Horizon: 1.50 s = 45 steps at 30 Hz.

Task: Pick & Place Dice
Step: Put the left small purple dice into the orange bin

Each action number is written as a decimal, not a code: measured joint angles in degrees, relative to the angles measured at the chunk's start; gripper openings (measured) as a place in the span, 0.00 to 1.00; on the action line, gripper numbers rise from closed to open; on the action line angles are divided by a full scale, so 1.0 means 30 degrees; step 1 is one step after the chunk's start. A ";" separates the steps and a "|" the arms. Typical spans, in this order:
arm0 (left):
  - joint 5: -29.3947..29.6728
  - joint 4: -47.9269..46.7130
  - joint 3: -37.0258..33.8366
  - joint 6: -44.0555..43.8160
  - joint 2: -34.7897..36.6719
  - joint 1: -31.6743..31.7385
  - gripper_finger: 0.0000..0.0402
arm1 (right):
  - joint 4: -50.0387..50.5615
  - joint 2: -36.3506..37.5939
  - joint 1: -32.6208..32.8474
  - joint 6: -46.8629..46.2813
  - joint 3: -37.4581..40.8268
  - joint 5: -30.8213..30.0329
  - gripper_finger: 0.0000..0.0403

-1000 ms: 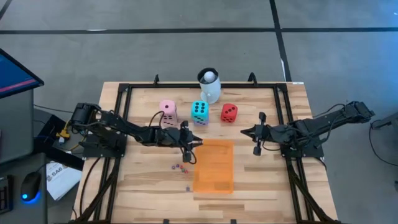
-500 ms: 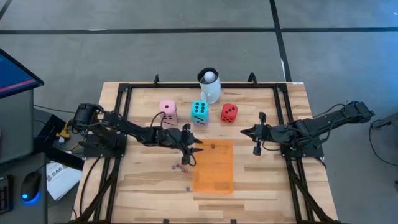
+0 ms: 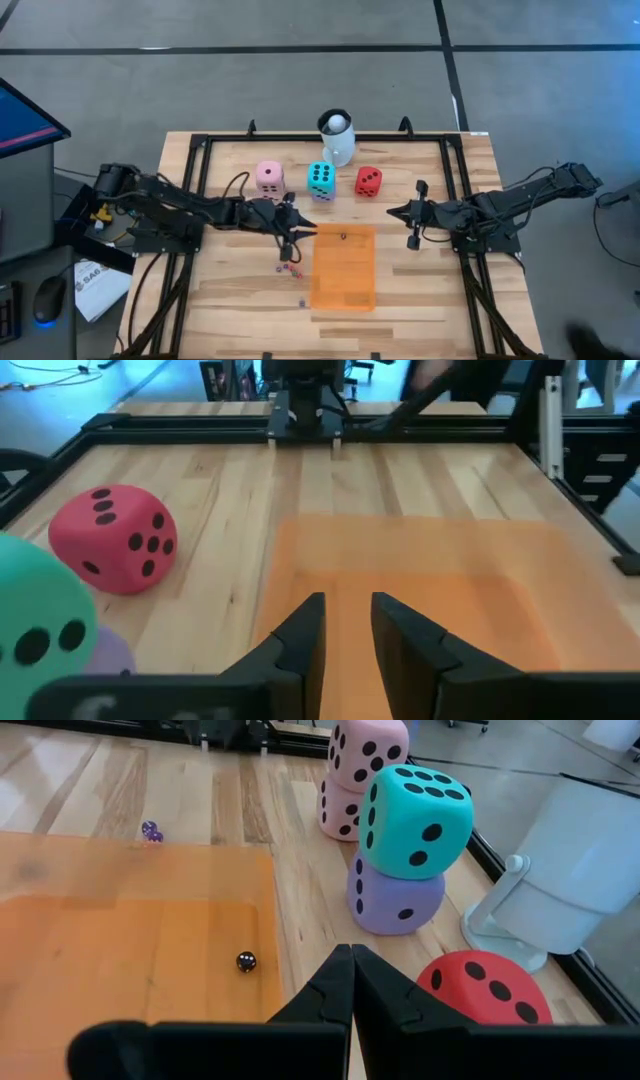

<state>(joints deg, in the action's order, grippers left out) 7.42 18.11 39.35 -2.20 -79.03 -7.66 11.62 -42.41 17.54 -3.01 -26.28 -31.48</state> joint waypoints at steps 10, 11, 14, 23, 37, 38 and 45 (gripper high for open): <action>-0.0044 -0.1443 -0.1978 -0.0251 0.2152 -0.2025 0.12 | -0.0015 0.0000 0.0000 -0.0007 0.0000 0.0000 0.00; -0.0044 -0.1440 -0.2267 -0.0509 0.2152 -0.2253 0.12 | -0.0015 0.0000 0.0000 -0.0007 0.0000 0.0000 0.00; -0.0038 -0.1566 -0.3055 -0.2098 0.2023 -0.2846 0.11 | -0.0015 0.0000 0.0000 -0.0007 0.0000 0.0000 0.00; 0.1342 -0.2464 -0.3364 -0.4067 0.1926 -0.4557 0.05 | -0.0025 0.0000 -0.0001 -0.0096 0.0000 0.0000 0.00; 0.1530 -0.7665 -0.3343 -0.7439 0.1933 -0.4983 0.00 | -0.0029 0.0000 -0.0002 -0.0714 0.0000 0.0000 0.00; 0.1523 -0.7602 -0.3343 -0.7432 0.1933 -0.4983 0.00 | -0.0029 0.0000 -0.0006 -0.0719 0.0000 0.0000 0.00; 0.1523 -0.7600 -0.3343 -0.7424 0.1933 -0.4976 0.10 | -0.0029 0.0000 0.0000 -0.1013 0.0000 -0.0007 0.00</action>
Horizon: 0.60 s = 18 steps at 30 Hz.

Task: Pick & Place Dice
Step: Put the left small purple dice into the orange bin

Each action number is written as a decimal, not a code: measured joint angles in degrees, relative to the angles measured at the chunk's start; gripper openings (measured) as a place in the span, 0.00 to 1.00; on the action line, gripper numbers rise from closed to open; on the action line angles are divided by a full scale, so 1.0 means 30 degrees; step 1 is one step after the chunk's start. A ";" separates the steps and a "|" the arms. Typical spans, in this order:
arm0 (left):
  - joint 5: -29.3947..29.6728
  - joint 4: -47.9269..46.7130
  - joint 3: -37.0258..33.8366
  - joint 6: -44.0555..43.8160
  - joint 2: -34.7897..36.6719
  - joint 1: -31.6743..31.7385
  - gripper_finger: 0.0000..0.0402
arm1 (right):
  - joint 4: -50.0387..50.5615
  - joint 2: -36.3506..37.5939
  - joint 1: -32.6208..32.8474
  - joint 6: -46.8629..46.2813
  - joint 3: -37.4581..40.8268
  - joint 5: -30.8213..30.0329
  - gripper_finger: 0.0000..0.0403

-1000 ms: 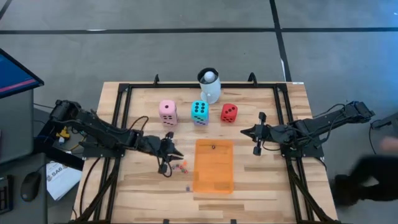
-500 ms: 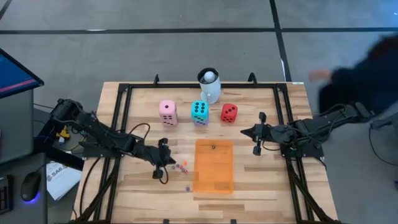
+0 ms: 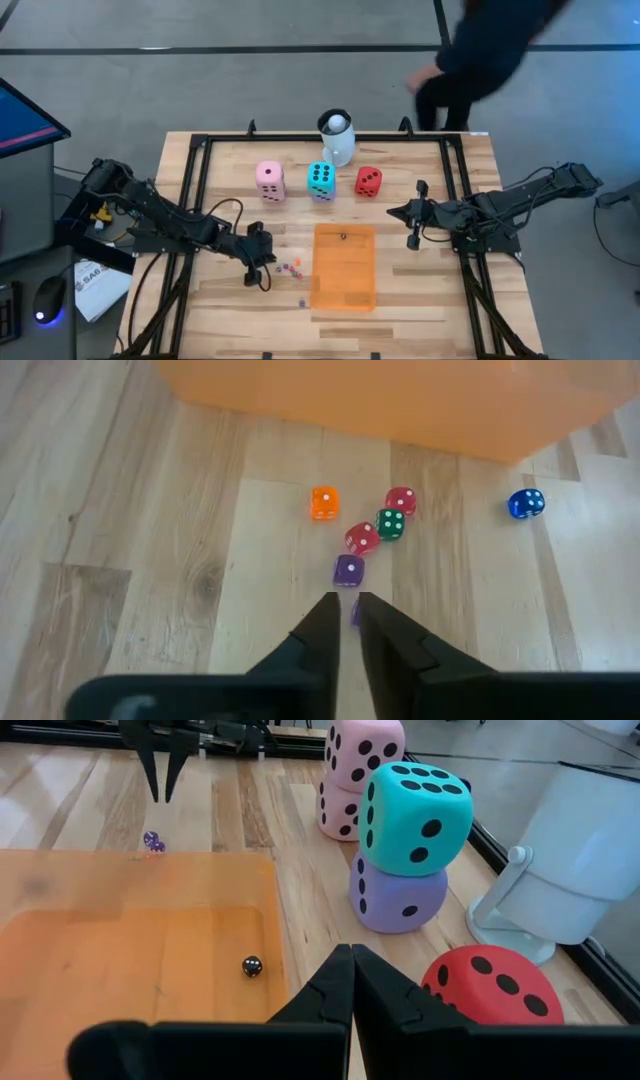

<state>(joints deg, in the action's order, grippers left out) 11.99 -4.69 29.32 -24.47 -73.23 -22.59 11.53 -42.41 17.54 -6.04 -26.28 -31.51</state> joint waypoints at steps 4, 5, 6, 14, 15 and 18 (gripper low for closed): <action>-0.0007 -0.0007 0.0000 0.0019 0.0000 0.0000 0.22 | 0.0000 0.0000 -0.0003 0.0000 0.0000 0.0000 0.00; -0.0013 -0.0007 0.0000 0.0027 0.0000 0.0000 0.25 | 0.0000 0.0000 0.0000 0.0000 0.0000 0.0000 0.00; -0.0031 -0.0007 0.0000 0.0029 0.0000 0.0000 0.28 | 0.0000 0.0000 0.0000 0.0000 0.0000 0.0000 0.00; -0.0051 -0.0007 0.0000 0.0051 0.0000 0.0051 0.47 | 0.0000 0.0000 -0.0001 -0.0007 0.0000 0.0000 0.00; -0.0044 -0.0007 0.0001 0.0051 0.0000 0.0051 0.48 | 0.0000 0.0000 0.0000 -0.0007 0.0000 0.0000 0.00; -0.0044 0.0387 -0.0202 0.0064 0.0000 0.0045 0.51 | 0.0000 0.0000 -0.0007 -0.0007 0.0000 0.0000 0.00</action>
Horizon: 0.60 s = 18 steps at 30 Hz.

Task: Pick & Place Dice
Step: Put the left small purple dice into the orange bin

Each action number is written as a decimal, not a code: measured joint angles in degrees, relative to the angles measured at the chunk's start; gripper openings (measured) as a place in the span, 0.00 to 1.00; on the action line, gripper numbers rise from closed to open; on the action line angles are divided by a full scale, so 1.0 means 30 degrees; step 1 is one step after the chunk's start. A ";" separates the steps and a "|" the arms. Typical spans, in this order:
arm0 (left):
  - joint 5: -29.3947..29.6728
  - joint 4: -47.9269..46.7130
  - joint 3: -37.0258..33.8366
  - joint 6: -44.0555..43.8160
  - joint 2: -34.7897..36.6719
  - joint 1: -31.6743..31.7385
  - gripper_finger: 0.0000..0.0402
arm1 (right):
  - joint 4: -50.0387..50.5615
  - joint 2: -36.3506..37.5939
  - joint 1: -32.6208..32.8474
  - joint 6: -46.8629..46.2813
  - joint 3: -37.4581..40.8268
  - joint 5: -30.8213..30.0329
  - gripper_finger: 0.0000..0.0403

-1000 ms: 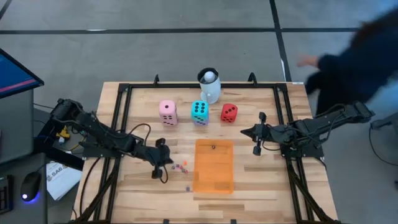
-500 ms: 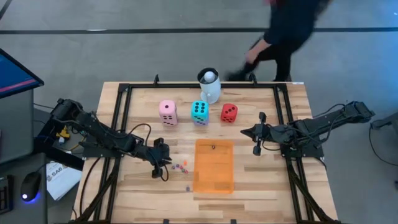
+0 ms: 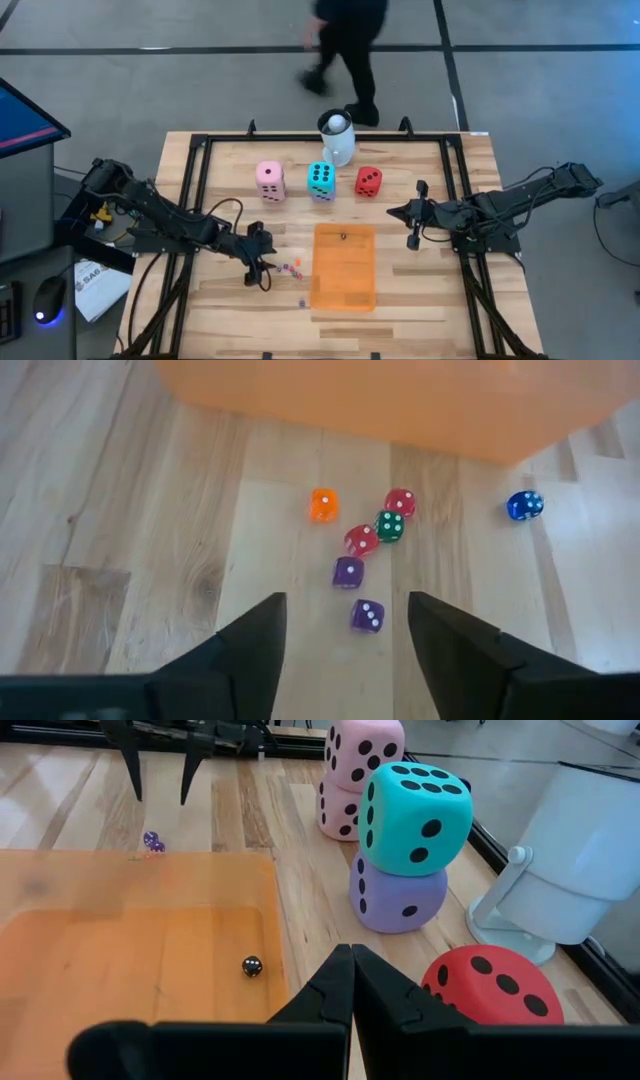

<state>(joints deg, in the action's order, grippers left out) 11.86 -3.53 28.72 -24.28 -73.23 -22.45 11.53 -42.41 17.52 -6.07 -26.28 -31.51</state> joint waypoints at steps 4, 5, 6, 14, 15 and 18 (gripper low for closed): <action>0.0048 0.1113 -0.0980 -0.0006 0.0000 -0.0304 0.49 | 0.0000 0.0000 0.0006 -0.0007 0.0000 -0.0003 0.00; 0.0047 0.1421 -0.1174 -0.0006 0.0000 -0.0404 0.49 | 0.0000 0.0000 0.0003 -0.0007 0.0000 -0.0003 0.00; 0.0044 0.1675 -0.1321 -0.0006 0.0000 -0.0495 0.48 | 0.0000 0.0000 0.0007 -0.0007 0.0000 -0.0007 0.00; 0.0853 0.4401 -0.1620 0.0000 -0.0153 -0.0759 0.43 | 0.0000 0.0000 0.0000 -0.0007 0.0000 -0.0007 0.00; 0.0948 0.4478 -0.1620 0.0001 -0.0228 -0.0759 0.43 | 0.0000 0.0000 0.0007 -0.0007 0.0000 -0.0007 0.00; 0.0976 0.4948 -0.1630 -0.0006 -0.0977 -0.0759 0.43 | 0.0000 0.0000 0.0000 -0.0007 0.0000 -0.0007 0.00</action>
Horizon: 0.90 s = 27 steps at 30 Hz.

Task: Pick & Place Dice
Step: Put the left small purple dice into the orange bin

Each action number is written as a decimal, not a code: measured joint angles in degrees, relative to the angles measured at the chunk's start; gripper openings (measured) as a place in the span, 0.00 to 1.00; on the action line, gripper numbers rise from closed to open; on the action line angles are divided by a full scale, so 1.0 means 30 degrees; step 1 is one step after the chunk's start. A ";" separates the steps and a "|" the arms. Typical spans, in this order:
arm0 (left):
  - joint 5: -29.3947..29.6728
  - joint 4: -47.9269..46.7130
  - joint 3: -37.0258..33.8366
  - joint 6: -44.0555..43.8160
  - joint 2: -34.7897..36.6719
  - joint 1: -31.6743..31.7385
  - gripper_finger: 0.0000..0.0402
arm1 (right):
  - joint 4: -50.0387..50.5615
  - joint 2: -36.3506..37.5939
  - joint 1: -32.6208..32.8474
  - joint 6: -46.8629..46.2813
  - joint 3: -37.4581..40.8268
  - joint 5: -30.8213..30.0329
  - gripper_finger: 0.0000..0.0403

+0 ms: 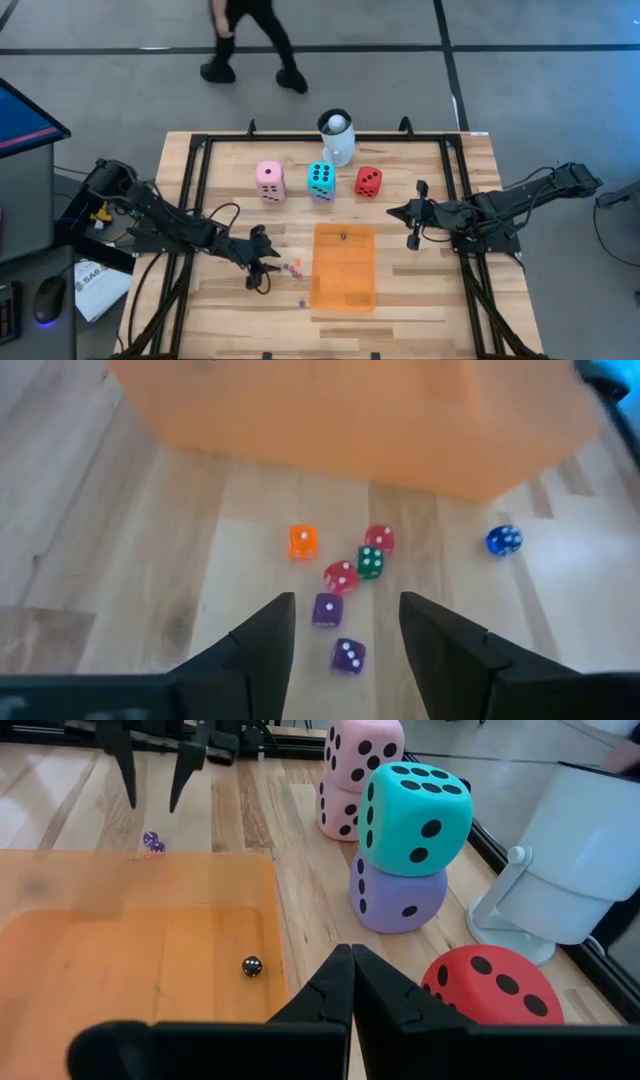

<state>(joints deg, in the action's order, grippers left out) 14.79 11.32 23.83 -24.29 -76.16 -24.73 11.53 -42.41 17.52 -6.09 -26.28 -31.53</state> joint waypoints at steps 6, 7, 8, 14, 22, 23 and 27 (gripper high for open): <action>-0.0020 0.0948 0.0857 0.0895 -0.2008 -0.0664 0.43 | 0.0000 0.0007 0.0007 0.0000 0.0000 0.0000 0.00; -0.0017 0.0934 0.1035 0.1249 -0.2294 -0.0812 0.43 | 0.0000 0.0007 0.0007 0.0000 0.0000 0.0000 0.00; -0.0019 0.0934 0.1186 0.1569 -0.2567 -0.0928 0.42 | 0.0000 0.0007 0.0004 0.0000 0.0000 0.0000 0.00; -0.0015 0.0758 0.1344 0.1705 -0.3354 -0.1093 0.41 | 0.0000 0.0006 0.0006 0.0000 0.0000 0.0000 0.00; 0.0095 -0.0199 0.1350 0.1661 -0.3329 -0.1077 0.39 | 0.0000 0.0003 0.0005 -0.0003 0.0000 0.0000 0.00; 0.0095 -0.0311 0.1344 0.1661 -0.3329 -0.1071 0.39 | 0.0000 0.0007 0.0003 0.0000 0.0000 0.0000 0.00; 0.0179 -0.0344 0.1344 0.1661 -0.3322 -0.0984 0.38 | 0.0000 0.0007 0.0006 -0.0007 0.0000 0.0000 0.00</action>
<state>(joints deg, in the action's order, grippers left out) 15.32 10.28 27.86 -19.31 -86.13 -27.68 11.53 -42.39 17.54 -6.11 -26.28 -31.53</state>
